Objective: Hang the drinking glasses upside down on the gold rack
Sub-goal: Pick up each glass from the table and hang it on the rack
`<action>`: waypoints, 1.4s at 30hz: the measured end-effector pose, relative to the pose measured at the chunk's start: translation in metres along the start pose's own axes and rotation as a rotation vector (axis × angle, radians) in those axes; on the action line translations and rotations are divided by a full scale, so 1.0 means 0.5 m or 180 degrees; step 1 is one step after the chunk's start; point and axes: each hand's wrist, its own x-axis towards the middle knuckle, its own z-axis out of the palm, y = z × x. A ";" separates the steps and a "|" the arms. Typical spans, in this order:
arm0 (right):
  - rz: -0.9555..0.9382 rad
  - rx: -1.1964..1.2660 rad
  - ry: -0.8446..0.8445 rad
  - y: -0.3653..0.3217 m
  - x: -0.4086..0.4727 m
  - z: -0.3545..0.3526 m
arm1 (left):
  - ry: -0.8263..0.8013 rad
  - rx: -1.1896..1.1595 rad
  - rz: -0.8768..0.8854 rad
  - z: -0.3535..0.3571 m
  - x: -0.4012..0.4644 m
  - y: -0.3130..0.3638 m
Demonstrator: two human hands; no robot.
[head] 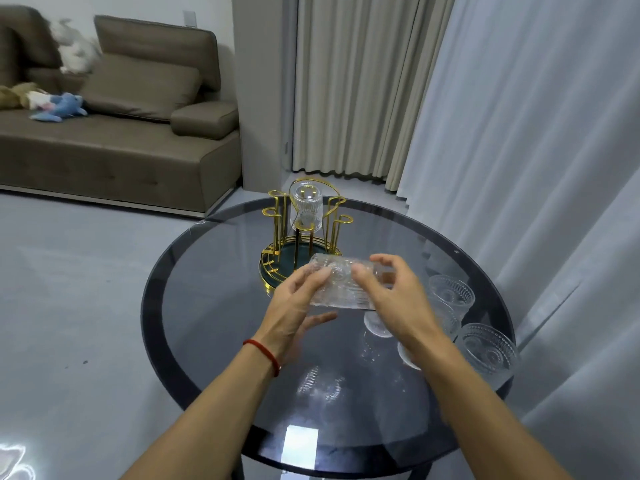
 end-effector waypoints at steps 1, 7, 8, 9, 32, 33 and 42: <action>-0.0038 -0.0084 0.0162 -0.004 0.009 -0.011 | 0.0236 0.0566 0.0201 -0.008 0.008 -0.006; -0.0115 0.0024 0.1053 -0.044 0.088 -0.084 | 0.0528 0.4550 0.0545 -0.101 0.050 -0.115; -0.0141 0.0108 0.1135 -0.060 0.108 -0.089 | 0.0346 0.4696 0.0484 -0.110 0.054 -0.129; -0.0201 0.0157 0.1197 -0.079 0.130 -0.090 | 0.0240 0.4780 0.0447 -0.115 0.057 -0.140; -0.1389 -0.1965 -0.0692 -0.277 0.437 0.232 | 0.0301 0.4836 0.0603 -0.116 0.060 -0.158; -0.1393 -0.2107 -0.0765 -0.273 0.442 0.238 | 0.0306 0.4827 0.0608 -0.116 0.060 -0.158; -0.1756 -0.3728 -0.0924 -0.220 0.459 0.283 | 0.0388 0.4764 0.0700 -0.118 0.062 -0.164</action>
